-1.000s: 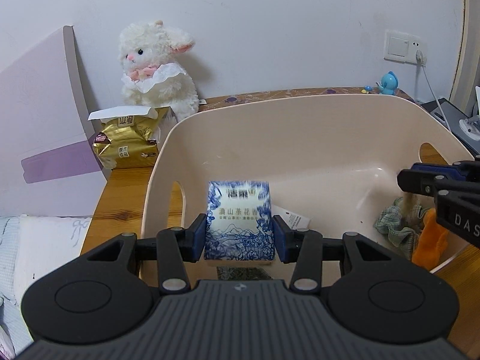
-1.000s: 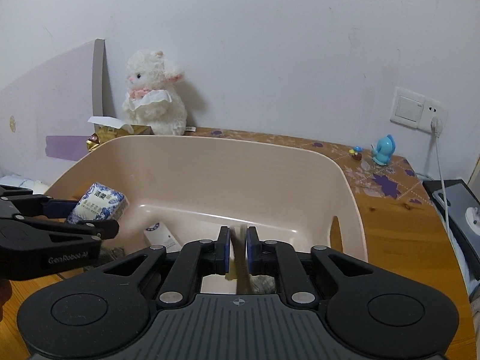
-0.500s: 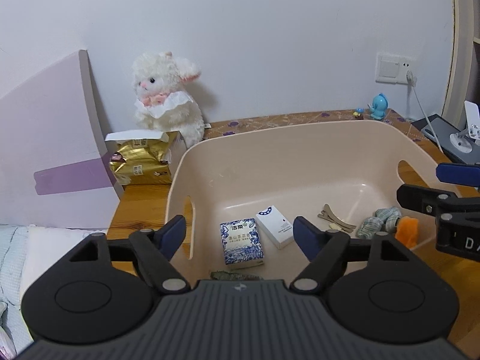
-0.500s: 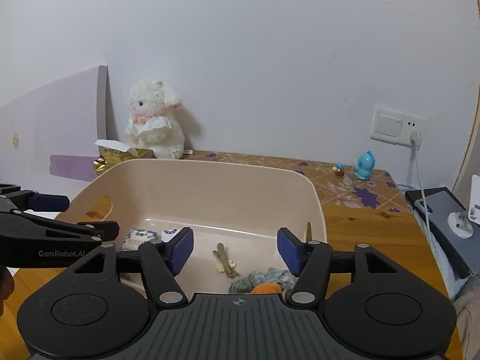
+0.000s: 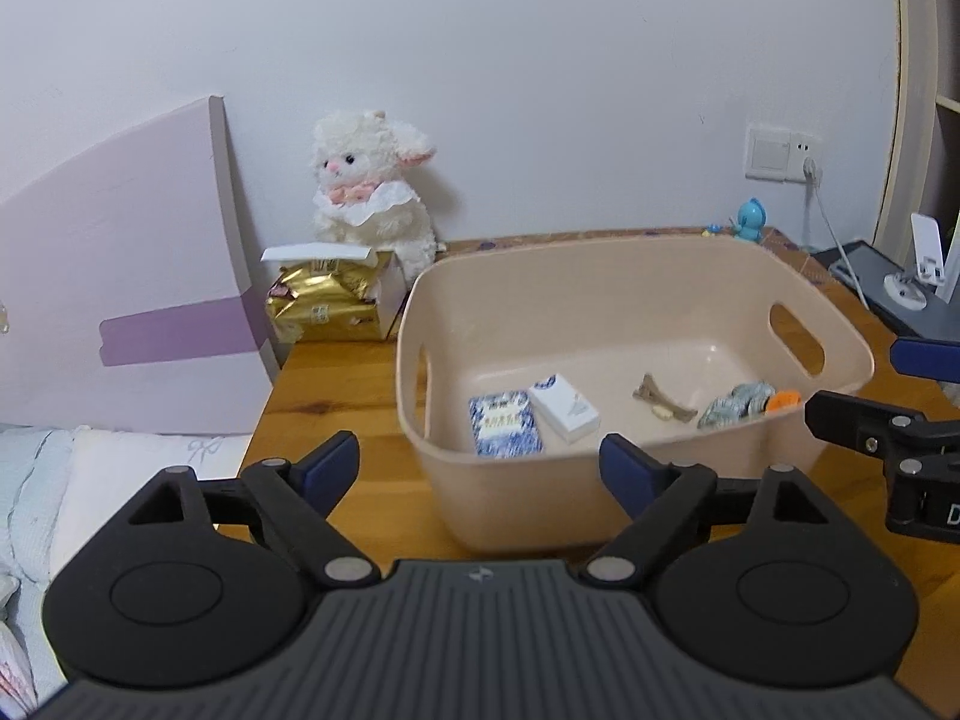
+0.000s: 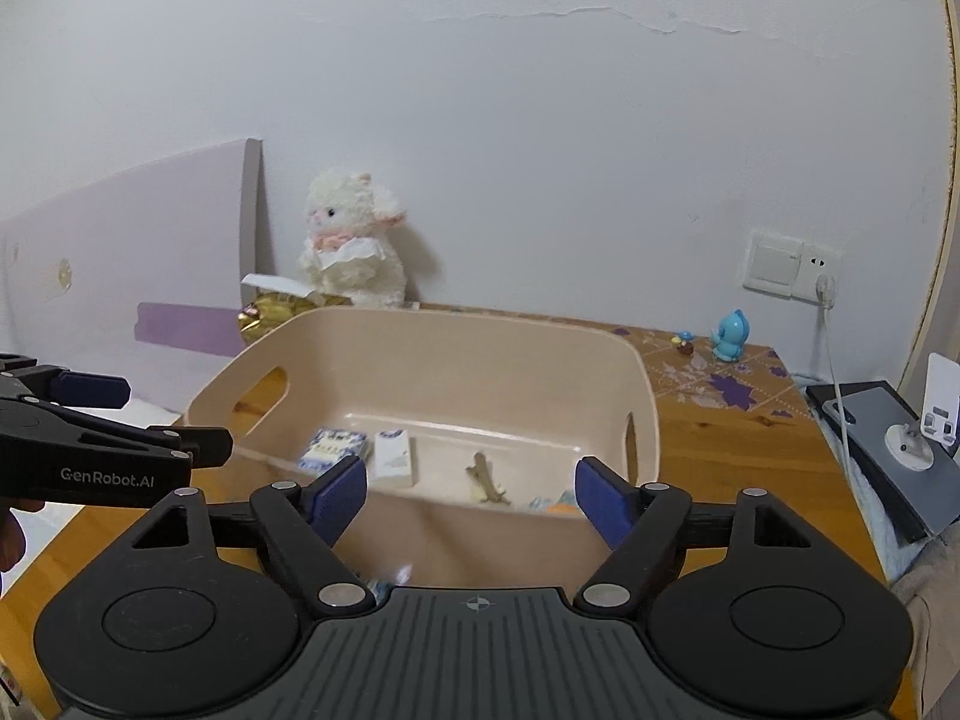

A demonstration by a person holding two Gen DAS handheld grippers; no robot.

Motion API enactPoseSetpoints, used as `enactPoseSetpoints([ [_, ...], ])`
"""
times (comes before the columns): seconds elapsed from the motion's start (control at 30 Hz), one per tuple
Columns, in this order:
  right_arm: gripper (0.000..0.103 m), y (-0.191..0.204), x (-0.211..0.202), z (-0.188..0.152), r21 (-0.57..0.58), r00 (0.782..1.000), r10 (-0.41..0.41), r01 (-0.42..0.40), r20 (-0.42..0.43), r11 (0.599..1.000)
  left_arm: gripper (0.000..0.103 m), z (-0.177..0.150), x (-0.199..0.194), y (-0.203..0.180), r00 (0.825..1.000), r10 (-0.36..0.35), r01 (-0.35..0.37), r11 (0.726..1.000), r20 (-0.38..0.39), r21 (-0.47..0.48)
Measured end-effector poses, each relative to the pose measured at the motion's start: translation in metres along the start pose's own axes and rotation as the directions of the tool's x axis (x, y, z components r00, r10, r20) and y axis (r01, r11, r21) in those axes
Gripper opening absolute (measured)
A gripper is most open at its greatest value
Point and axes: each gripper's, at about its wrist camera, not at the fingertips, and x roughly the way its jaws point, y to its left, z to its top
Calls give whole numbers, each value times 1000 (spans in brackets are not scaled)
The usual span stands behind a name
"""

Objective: Organize objects
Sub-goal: 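Grasp the small purple box with the left tool while the right tool grasps the dark cube box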

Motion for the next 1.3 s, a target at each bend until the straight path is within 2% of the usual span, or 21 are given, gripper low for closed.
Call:
enactPoseSetpoints([
  [0.17, 87, 9, -1, -19, 5, 999, 11, -10, -33, 1000, 88, -22, 1, 4, 999, 17, -16, 1000, -47, 8],
  [0.47, 88, 25, 21, -57, -17, 988, 19, -22, -151, 1000, 88, -53, 20, 12, 991, 26, -25, 1000, -131, 6],
  [0.87, 90, 38, 69, -71, 32, 965, 72, -66, -253, 997, 88, -67, 59, 17, 975, 21, -23, 1000, -221, -10],
  [1.03, 90, 43, 89, -75, 56, 959, 72, -59, -275, 997, 88, -68, 71, 20, 969, 29, -34, 999, -245, -16],
  [1.3, 88, 30, 92, -80, 65, 965, -5, 22, -262, 998, 88, -66, 81, 20, 965, 11, -23, 999, -262, -43],
])
